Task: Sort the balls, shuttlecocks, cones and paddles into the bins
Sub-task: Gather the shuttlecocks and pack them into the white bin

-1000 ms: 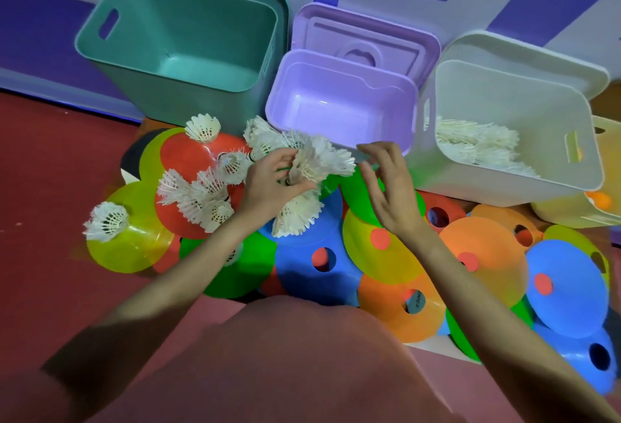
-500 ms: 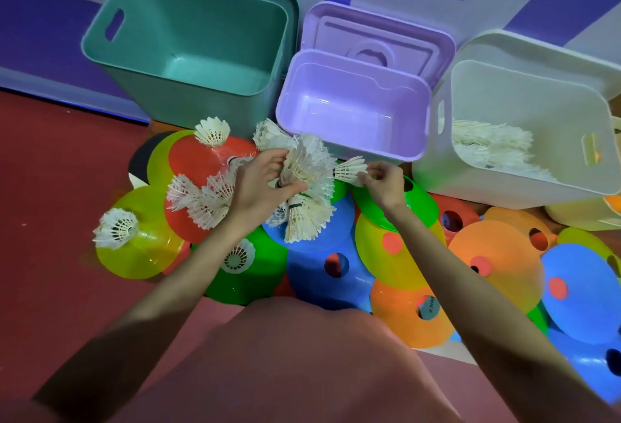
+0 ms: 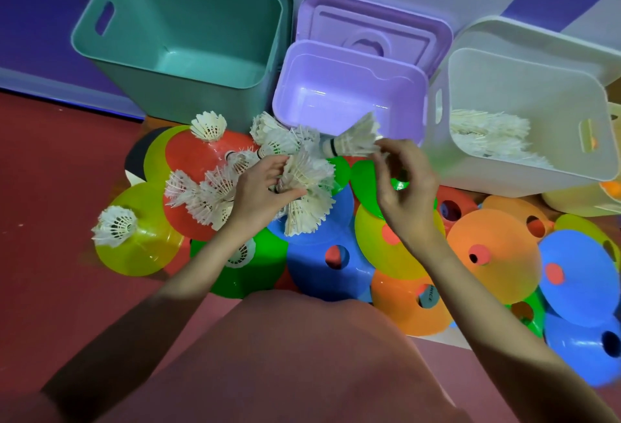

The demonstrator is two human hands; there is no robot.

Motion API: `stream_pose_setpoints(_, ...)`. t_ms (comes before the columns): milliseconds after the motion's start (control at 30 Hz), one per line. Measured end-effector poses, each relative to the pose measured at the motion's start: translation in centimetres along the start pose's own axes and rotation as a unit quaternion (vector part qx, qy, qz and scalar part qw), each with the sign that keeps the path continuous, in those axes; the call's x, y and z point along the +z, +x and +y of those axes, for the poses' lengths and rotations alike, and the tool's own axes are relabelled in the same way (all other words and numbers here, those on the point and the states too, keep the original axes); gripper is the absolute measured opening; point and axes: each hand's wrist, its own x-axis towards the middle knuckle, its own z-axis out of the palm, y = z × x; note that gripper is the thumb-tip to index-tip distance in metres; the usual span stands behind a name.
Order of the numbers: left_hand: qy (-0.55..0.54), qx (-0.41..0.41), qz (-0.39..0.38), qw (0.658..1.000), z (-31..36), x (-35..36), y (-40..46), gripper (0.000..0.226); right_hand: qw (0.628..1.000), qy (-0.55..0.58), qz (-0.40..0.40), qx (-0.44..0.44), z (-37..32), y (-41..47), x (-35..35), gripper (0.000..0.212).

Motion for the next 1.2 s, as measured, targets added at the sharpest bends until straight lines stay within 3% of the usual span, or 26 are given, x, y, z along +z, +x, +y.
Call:
stream_pose_setpoints(200,-0.002,0.028,-0.011,1.000,0.6,0.2,-0.3,0.055,0.989,-0.043,-0.126,-0.068,-0.4,0.0,1.7,0.011)
stream_pose_setpoints(400,-0.024,0.005,0.013,1.000,-0.2,-0.3,-0.6,0.061,0.988,0.005,-0.148,-0.038,-0.9,0.8,2.6,0.021)
stream_pose_setpoints(533,-0.033,-0.011,0.031,0.999,-1.0,-0.9,-0.8,0.066,0.996,0.027,-0.080,0.021,0.0,0.6,3.0,0.018)
stream_pose_setpoints(600,-0.041,-0.019,0.037,0.998,-1.4,-1.2,-0.9,0.067,0.993,-0.006,-0.085,0.076,1.2,0.3,3.5,0.015)
stream_pose_setpoints(700,-0.044,-0.031,0.042,0.998,-2.2,-1.4,-1.0,0.066,0.966,-0.072,-0.169,0.180,3.1,-0.4,4.8,0.018)
stream_pose_setpoints(800,-0.050,-0.038,0.046,0.997,-2.7,-1.4,-1.1,0.064,0.931,-0.100,-0.277,0.215,3.7,-1.4,6.5,0.033)
stream_pose_setpoints(867,-0.048,-0.038,0.046,0.997,-2.9,-1.3,-1.1,0.066,0.920,-0.094,-0.302,0.231,3.6,-1.8,7.6,0.038)
stream_pose_setpoints(1033,-0.045,-0.035,0.043,0.997,-2.6,-1.2,-1.2,0.064,0.929,-0.077,-0.268,0.245,3.3,-1.7,9.1,0.017)
stream_pose_setpoints(1200,-0.031,-0.018,0.032,0.999,-1.9,-0.7,-1.2,0.062,0.958,-0.071,-0.170,0.218,2.3,-1.2,5.9,0.011)
